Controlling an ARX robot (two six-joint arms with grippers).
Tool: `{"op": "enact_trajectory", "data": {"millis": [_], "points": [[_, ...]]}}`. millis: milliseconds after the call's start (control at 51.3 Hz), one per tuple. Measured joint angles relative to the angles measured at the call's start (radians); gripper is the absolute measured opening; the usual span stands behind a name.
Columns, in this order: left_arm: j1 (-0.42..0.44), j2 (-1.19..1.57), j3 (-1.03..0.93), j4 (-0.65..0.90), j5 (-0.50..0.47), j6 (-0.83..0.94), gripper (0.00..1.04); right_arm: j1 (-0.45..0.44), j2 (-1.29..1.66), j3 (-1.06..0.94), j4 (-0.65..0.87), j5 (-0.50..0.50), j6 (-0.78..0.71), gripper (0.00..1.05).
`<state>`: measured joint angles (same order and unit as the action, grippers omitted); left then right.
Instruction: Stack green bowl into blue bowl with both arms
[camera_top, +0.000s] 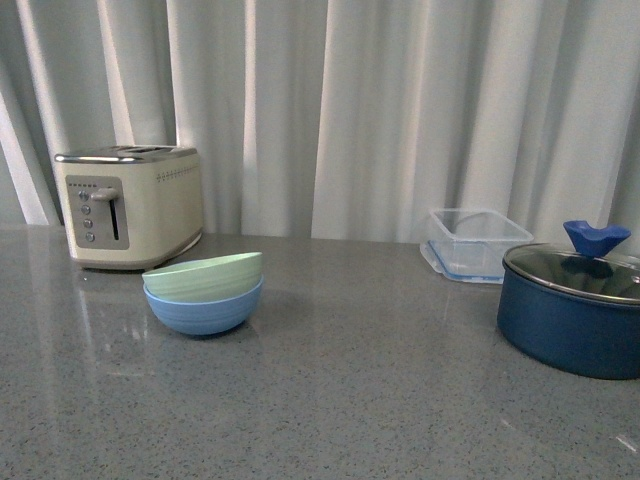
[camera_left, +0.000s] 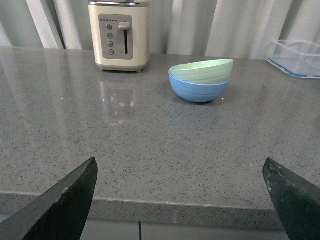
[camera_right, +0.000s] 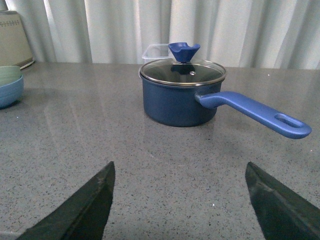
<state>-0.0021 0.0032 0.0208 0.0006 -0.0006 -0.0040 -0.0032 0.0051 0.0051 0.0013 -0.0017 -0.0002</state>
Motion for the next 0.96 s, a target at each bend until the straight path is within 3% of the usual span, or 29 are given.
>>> {"op": "enact_trajectory", "data": {"millis": [97, 955], "points": [[0.000, 0.000, 0.000, 0.000, 0.000, 0.000, 0.98, 0.000, 0.000, 0.000, 0.000, 0.000, 0.000, 0.96], [0.000, 0.000, 0.000, 0.000, 0.000, 0.000, 0.98, 0.000, 0.000, 0.000, 0.000, 0.000, 0.000, 0.95]]}}
